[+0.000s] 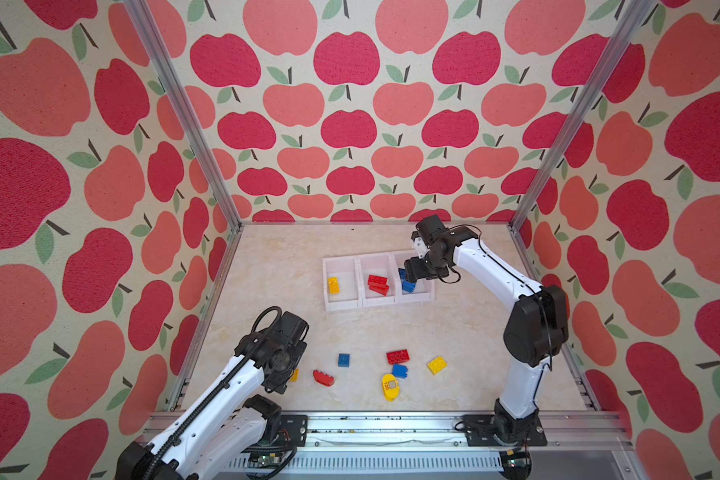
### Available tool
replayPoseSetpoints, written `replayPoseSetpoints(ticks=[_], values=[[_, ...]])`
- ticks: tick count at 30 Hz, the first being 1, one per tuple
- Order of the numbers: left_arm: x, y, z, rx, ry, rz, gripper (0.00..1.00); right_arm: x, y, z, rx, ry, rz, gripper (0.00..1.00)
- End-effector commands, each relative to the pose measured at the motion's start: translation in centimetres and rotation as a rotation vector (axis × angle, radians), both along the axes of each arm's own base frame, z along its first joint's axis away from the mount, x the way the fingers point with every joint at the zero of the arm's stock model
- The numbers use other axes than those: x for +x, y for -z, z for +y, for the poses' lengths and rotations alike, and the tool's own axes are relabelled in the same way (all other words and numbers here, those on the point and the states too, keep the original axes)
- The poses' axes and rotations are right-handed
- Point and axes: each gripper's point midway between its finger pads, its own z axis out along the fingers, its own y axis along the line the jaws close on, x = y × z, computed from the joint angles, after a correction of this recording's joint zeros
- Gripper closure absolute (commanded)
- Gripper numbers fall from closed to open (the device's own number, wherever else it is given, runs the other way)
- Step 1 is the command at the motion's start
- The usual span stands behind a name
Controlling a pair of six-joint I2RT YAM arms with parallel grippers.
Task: Sort the legos into containers by color
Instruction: 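Lower the left gripper onto the yellow 2x4 brick and close on it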
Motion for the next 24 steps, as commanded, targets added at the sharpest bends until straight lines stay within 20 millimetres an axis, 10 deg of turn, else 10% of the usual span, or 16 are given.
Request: replayPoseSetpoints(ticks=[1, 24], values=[[-1.0, 1.1, -0.1, -0.031, -0.051, 0.047, 0.11, -1.1, -1.1, 0.0, 0.005, -0.028, -0.006, 0.21], [-1.1, 4.2, 0.7, -0.047, -0.12, 0.092, 0.3, -1.1, -1.3, -0.2, -0.005, -0.03, -0.009, 0.21]])
